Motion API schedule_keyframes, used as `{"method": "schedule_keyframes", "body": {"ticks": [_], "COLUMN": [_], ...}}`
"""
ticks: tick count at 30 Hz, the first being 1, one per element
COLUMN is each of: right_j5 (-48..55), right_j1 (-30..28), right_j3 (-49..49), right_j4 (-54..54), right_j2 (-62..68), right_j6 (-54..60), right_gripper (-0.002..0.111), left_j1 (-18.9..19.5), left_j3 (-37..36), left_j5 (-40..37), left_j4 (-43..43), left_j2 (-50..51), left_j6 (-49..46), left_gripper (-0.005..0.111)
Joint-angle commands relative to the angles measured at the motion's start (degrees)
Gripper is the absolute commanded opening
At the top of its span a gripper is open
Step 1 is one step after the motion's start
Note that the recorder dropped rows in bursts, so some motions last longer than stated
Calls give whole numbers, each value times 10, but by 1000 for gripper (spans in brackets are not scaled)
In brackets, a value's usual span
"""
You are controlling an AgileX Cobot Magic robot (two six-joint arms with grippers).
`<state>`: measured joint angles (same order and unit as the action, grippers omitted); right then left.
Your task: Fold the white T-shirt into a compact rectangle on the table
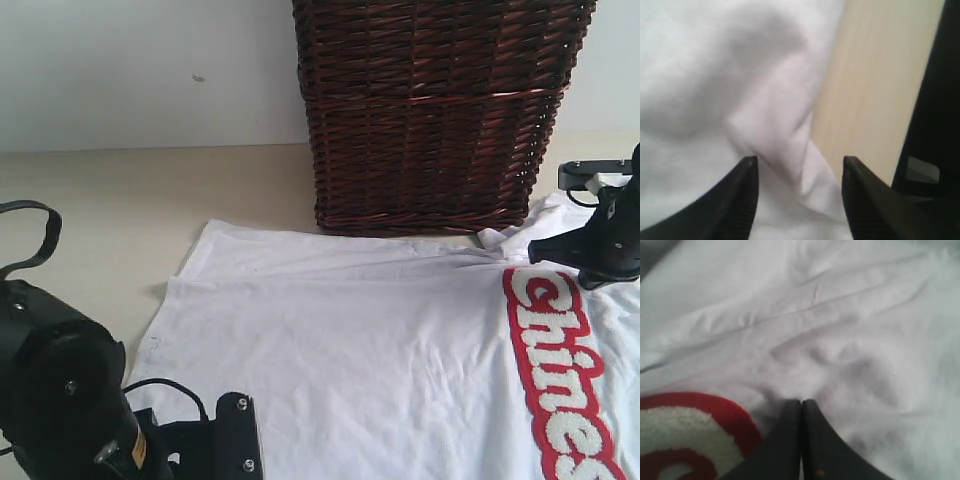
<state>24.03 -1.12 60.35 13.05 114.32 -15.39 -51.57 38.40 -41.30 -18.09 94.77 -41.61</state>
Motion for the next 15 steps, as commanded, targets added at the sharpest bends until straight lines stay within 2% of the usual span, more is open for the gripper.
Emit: {"method": "schedule_keyframes", "body": {"ticks": [1, 3, 5, 8, 12, 15], "right_j5": [37, 37, 37, 37, 37, 37], "right_j1": [-2, -2, -2, -2, -2, -2], "right_j3": [-11, -11, -11, -11, -11, -11], "right_j4": [-16, -17, -21, -25, -26, -26], "right_j2": [4, 4, 4, 4, 4, 4], "right_j6": [13, 13, 19, 22, 22, 22], "right_gripper": [0, 0, 0, 0, 0, 0], "left_j1": [-5, -5, -5, -5, -5, -5], "left_j3": [-8, -21, -34, -26, 7, 9], "left_j5": [24, 48, 54, 0, -95, -122], "left_j4": [-4, 0, 7, 7, -15, -21], "left_j2": [-1, -1, -1, -2, -3, -3], "left_j6": [8, 9, 9, 2, -27, -61], "left_gripper": [48, 39, 26, 0, 0, 0]}}
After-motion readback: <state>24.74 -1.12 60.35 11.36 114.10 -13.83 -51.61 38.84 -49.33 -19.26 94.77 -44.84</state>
